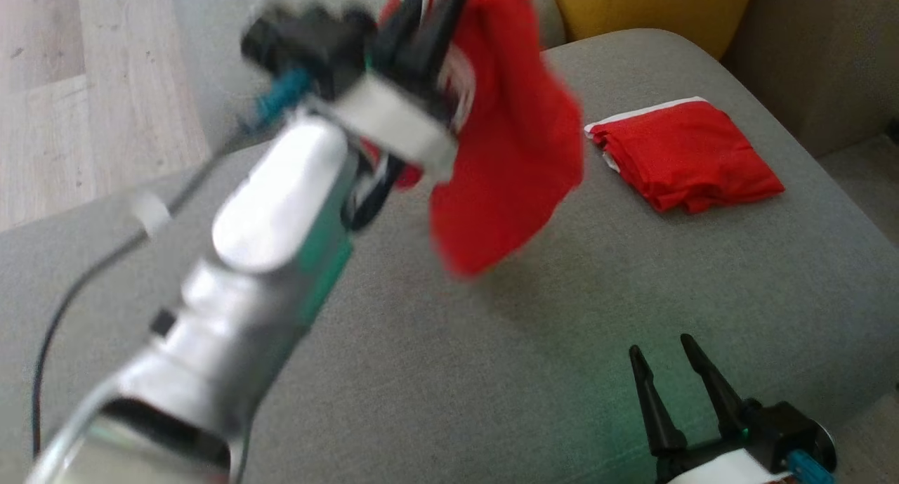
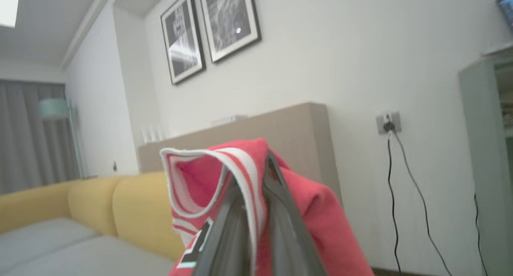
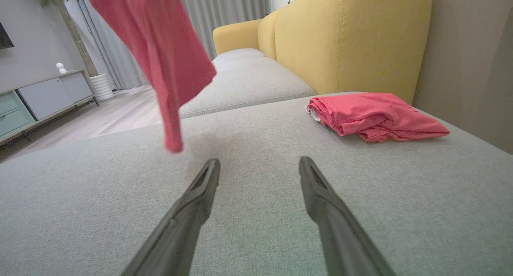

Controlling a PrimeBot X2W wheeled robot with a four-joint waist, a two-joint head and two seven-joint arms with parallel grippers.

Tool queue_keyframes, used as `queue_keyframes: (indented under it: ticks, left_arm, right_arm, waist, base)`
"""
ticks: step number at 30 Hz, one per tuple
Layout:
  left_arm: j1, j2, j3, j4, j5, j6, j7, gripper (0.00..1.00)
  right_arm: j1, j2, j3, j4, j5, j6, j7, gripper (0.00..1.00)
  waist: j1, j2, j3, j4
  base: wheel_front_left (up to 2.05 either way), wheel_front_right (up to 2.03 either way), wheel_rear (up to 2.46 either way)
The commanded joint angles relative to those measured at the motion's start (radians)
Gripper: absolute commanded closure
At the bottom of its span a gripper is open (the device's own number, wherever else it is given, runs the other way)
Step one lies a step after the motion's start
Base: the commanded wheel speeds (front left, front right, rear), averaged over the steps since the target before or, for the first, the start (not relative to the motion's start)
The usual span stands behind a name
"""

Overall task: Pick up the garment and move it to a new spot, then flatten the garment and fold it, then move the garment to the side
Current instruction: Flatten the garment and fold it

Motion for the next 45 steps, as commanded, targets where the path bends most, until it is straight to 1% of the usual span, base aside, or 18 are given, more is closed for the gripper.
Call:
queue_keyframes:
  ticks: [1, 4, 7, 10, 15, 18, 21, 23, 24, 25, 28, 30, 33, 36, 37, 40, 43, 45]
  left_arm:
    - [-0.107, 0.018, 0.034, -0.035, -0.02, -0.005, -0.022, 1.0]
    - [-0.166, 0.024, 0.048, -0.006, -0.047, -0.005, -0.041, 1.0]
    - [-0.115, 0.045, 0.057, 0.036, -0.072, -0.005, -0.047, 1.0]
    - [0.04, 0.067, 0.066, 0.07, -0.109, 0.007, -0.056, 1.0]
    - [0.415, 0.095, 0.094, 0.088, -0.175, 0.039, -0.082, 1.0]
    - [0.594, 0.11, 0.107, 0.082, -0.157, 0.062, -0.087, 1.0]
    - [0.703, 0.109, 0.152, 0.027, -0.115, 0.085, -0.088, 1.0]
    - [0.747, 0.102, 0.174, -0.013, -0.083, 0.088, -0.088, 1.0]
    - [0.765, 0.098, 0.182, -0.026, -0.074, 0.088, -0.088, 0.58]
    - [0.778, 0.097, 0.19, -0.037, -0.064, 0.089, -0.088, 0.0]
    - [0.806, 0.11, 0.2, -0.069, -0.041, 0.088, -0.088, 0.0]
    - [0.819, 0.134, 0.195, -0.098, -0.031, 0.086, -0.08, 0.0]
    - [0.837, 0.197, 0.184, -0.199, -0.012, 0.089, -0.011, 0.0]
    - [0.831, 0.29, 0.188, -0.355, 0.006, 0.086, 0.091, 0.0]
    - [0.831, 0.29, 0.188, -0.355, 0.006, 0.086, 0.091, 0.0]
    - [0.773, 0.384, 0.198, -0.519, 0.039, 0.084, 0.215, 0.0]
    - [0.665, 0.443, 0.205, -0.621, 0.054, 0.058, 0.313, 0.0]
    - [0.571, 0.457, 0.196, -0.631, 0.045, 0.032, 0.351, 0.0]
  right_arm:
    - [-0.043, -0.002, 0.024, -0.027, 0.005, 0.007, -0.004, 0.0]
    - [-0.036, -0.002, 0.017, -0.028, 0.003, 0.007, -0.004, 0.0]
    - [-0.027, 0.0, 0.006, -0.033, 0.002, 0.007, -0.004, 0.0]
    - [-0.02, 0.001, 0.002, -0.039, 0.001, 0.007, -0.004, 0.0]
    - [-0.007, 0.003, -0.015, -0.051, 0.0, 0.007, -0.004, 0.0]
    - [-0.001, -0.004, -0.024, -0.053, -0.001, 0.007, -0.004, 0.0]
    - [0.003, -0.012, -0.029, -0.055, -0.001, 0.007, -0.004, 0.0]
    - [0.003, -0.014, -0.039, -0.058, -0.001, 0.007, -0.004, 0.0]
    - [0.004, -0.014, -0.04, -0.059, -0.003, 0.007, -0.004, 0.0]
    - [0.004, -0.014, -0.036, -0.06, -0.003, 0.007, -0.004, 0.0]
    - [0.0, -0.014, -0.025, -0.058, -0.006, 0.007, -0.004, 0.0]
    - [-0.001, -0.013, -0.023, -0.059, -0.005, 0.007, -0.004, 0.0]
    - [0.001, -0.013, -0.024, -0.06, -0.003, 0.007, -0.004, 0.0]
    - [0.005, -0.011, -0.026, -0.06, -0.002, 0.007, -0.004, 0.0]
    - [0.005, -0.011, -0.026, -0.06, -0.002, 0.007, -0.004, 0.0]
    - [0.001, -0.01, -0.024, -0.061, 0.0, 0.007, -0.004, 0.0]
    - [-0.016, -0.014, -0.017, -0.063, 0.001, 0.007, -0.004, 0.0]
    - [-0.033, -0.019, -0.011, -0.067, 0.001, 0.007, -0.004, 0.0]
  waist:
    - [-0.0001, 0.0, -0.003, -0.003]
    - [-0.0001, 0.0, -0.006, 0.004]
    - [-0.0001, 0.0, -0.009, 0.022]
    - [-0.0001, 0.0, -0.005, 0.043]
    - [-0.0001, 0.0, 0.01, 0.071]
    - [-0.0001, 0.0, 0.023, 0.093]
    - [-0.0001, 0.0, 0.029, 0.118]
    - [-0.0001, 0.0, 0.032, 0.137]
    - [-0.0001, 0.0, 0.032, 0.145]
    - [-0.0001, 0.0, 0.033, 0.15]
    - [-0.0001, 0.0, 0.031, 0.156]
    - [-0.0001, 0.0, 0.03, 0.156]
    - [-0.0001, 0.0, 0.03, 0.153]
    - [-0.0001, 0.0, 0.036, 0.151]
    - [-0.0001, 0.0, 0.036, 0.151]
    - [-0.0001, 0.0, 0.045, 0.146]
    - [-0.0001, 0.0, 0.068, 0.137]
    - [-0.0001, 0.0, 0.091, 0.132]
  base:
    - [0.0, 0.0, 0.0]
    - [0.0, 0.0, 0.0]
    - [0.0, 0.0, 0.0]
    - [0.0, 0.0, 0.0]
    - [0.0, 0.0, 0.0]
    - [0.0, 0.0, 0.0]
    - [0.0, 0.0, 0.0]
    - [0.0, 0.0, 0.0]
    - [0.0, 0.0, 0.0]
    - [0.0, 0.0, 0.0]
    - [0.0, 0.0, 0.0]
    - [0.0, 0.0, 0.0]
    - [0.0, 0.0, 0.0]
    - [0.0, 0.0, 0.0]
    - [0.0, 0.0, 0.0]
    - [0.0, 0.0, 0.0]
    - [0.0, 0.0, 0.0]
    - [0.0, 0.0, 0.0]
